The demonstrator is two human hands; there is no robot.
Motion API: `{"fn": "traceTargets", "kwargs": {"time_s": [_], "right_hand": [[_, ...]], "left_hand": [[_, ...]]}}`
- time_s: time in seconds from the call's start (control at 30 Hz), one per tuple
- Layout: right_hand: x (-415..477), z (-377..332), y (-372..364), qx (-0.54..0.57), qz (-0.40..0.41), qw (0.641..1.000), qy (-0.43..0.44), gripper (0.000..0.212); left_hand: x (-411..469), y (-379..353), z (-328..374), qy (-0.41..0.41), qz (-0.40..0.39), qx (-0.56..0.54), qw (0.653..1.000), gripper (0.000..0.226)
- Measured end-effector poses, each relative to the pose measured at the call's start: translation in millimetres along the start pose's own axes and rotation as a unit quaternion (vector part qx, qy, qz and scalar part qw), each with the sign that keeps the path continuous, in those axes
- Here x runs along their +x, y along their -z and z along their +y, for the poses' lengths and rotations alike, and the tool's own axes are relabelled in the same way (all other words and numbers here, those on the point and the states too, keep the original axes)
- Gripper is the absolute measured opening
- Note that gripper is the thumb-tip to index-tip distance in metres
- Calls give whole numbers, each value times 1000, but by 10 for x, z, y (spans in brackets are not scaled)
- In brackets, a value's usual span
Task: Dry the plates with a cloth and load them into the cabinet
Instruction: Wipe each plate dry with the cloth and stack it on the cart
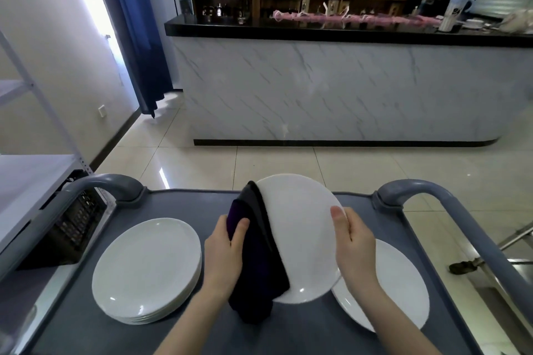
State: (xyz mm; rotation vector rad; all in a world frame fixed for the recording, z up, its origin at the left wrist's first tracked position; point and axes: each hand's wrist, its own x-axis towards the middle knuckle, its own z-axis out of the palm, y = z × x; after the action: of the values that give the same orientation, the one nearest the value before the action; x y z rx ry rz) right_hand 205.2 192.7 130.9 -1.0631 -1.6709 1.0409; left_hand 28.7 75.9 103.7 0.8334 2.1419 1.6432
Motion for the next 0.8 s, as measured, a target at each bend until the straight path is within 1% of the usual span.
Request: {"fn": "traceTargets", "kwargs": {"time_s": [0.07,0.13,0.17,0.2,0.27,0.33,0.43,0.5,0.53,0.57,0.6,0.67,0.73,0.8], "right_hand": [[91,-59,82,-44,-100,993,49,34],[157,-108,83,-108,-190,972,90,37],[172,-126,58,-127,-216,963,103,40],[171,-147,31,-133,-224,959,110,42],[140,-163,-5,-118,-204,964,121,44],[109,-172,-6,-82,-156,978,111,42],[73,-187,-57,-11,-22,999,40,38],[18,-204,-162,27,72,997,-13,42],[-17,-200,-218,40,101,993,-37,43],[-47,-172,-264,49,113,991,-57,43],[-70,-127,-287,56,110,990,-72,42],[-79,-29,-244,57,68,993,-82,38],[-28,17,-110,40,4,997,-64,32],[79,-16,33,3,-66,997,-31,18]], "left_hand": [[126,81,69,-65,-56,49,995,17],[209,94,107,-115,-125,117,978,19],[221,82,117,-131,-148,146,969,18],[217,68,123,-140,-156,158,965,17],[188,58,121,-139,-130,135,972,15],[160,81,105,-107,-69,91,988,14],[51,36,44,-2,27,22,999,19],[-84,-88,10,66,64,-7,996,26],[-142,-148,1,89,74,-19,993,26],[-181,-189,-7,102,81,-33,991,25],[-191,-206,-20,108,82,-45,990,23],[-158,-164,-49,99,70,-48,991,24],[-95,-62,-54,63,56,-33,996,25],[-14,60,-12,14,30,-10,999,23]]}}
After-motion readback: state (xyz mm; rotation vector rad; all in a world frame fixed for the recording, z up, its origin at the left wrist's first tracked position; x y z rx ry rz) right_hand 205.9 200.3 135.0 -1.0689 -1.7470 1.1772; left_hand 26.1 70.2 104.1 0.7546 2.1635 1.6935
